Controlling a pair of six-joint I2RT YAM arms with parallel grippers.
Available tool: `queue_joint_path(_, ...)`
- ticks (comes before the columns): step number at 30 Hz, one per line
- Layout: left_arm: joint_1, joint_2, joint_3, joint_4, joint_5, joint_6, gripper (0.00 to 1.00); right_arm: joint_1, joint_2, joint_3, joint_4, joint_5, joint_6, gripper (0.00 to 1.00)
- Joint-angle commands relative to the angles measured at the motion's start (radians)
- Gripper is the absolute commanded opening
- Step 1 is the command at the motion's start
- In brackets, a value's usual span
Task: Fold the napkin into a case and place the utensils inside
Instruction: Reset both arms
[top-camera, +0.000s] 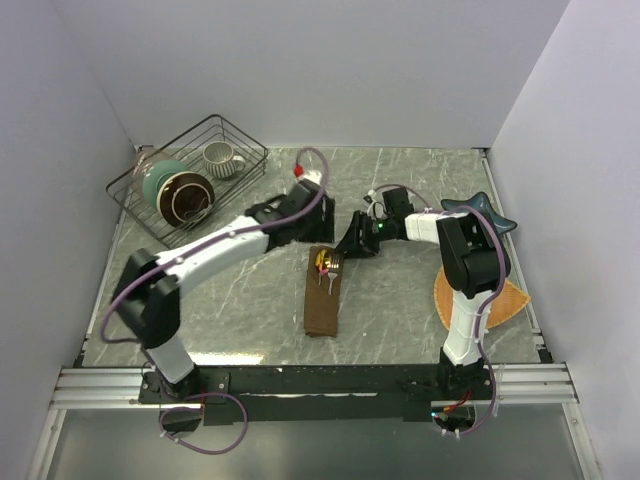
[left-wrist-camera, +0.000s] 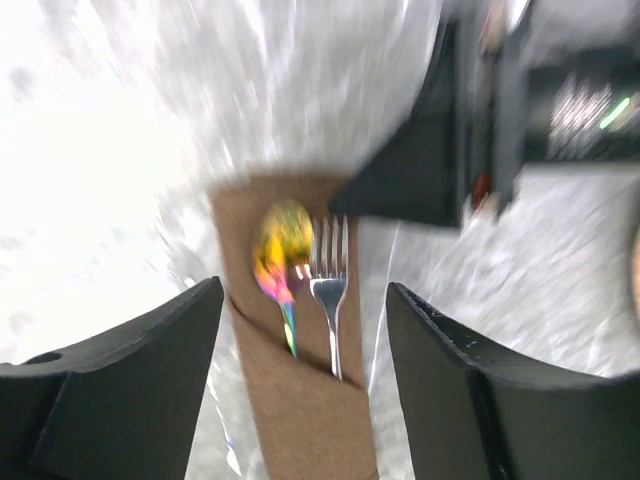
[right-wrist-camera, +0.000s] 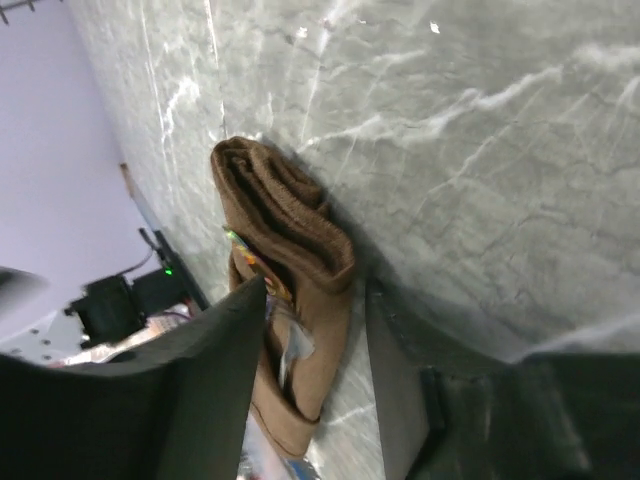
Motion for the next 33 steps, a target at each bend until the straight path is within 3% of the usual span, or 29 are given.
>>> queue_joint_path(1,0.069,-0.143,0.038,0.137,-0.004,0.139,0.76,-0.010,-0.068,0.068,-0.070,0.048,-0.082,0.62)
queue_joint_path(2,0.089,-0.175,0.038,0.144,0.007,0.155,0.85,-0.013,-0.080,0.081,-0.086,0.050,-0.092,0.66)
queue_joint_path(5,0.194,-0.209,0.056,0.149,0.105,0.234,0.99,-0.022,-0.114,0.142,-0.159,0.056,-0.142,0.80)
queue_joint_path(8,0.318,-0.205,0.136,0.056,0.214,0.340,0.99,-0.046,-0.161,0.249,-0.259,0.065,-0.208,0.99)
queue_joint_path(12,0.548,-0.192,0.240,-0.056,0.375,0.390,0.99,-0.109,-0.241,0.355,-0.429,0.100,-0.317,1.00)
queue_joint_path(14,0.685,-0.170,0.280,-0.117,0.543,0.371,0.99,-0.158,-0.301,0.398,-0.507,0.120,-0.357,1.00)
queue_joint_path(17,0.796,-0.172,0.253,-0.156,0.723,0.418,0.99,-0.218,-0.390,0.406,-0.592,0.194,-0.449,1.00)
queue_joint_path(21,0.802,-0.159,0.233,-0.286,0.605,0.494,0.99,-0.282,-0.531,0.296,-0.635,0.295,-0.576,1.00)
queue_joint_path(23,0.802,-0.172,0.154,-0.302,0.536,0.523,0.99,-0.292,-0.635,0.169,-0.624,0.362,-0.584,1.00)
queue_joint_path(29,0.738,-0.336,-0.139,-0.195,0.472,0.574,0.99,-0.290,-0.911,-0.163,-0.567,0.450,-0.586,1.00)
queue_joint_path(33,0.653,-0.392,-0.233,-0.164,0.354,0.561,0.99,-0.292,-0.984,-0.212,-0.564,0.465,-0.561,1.00)
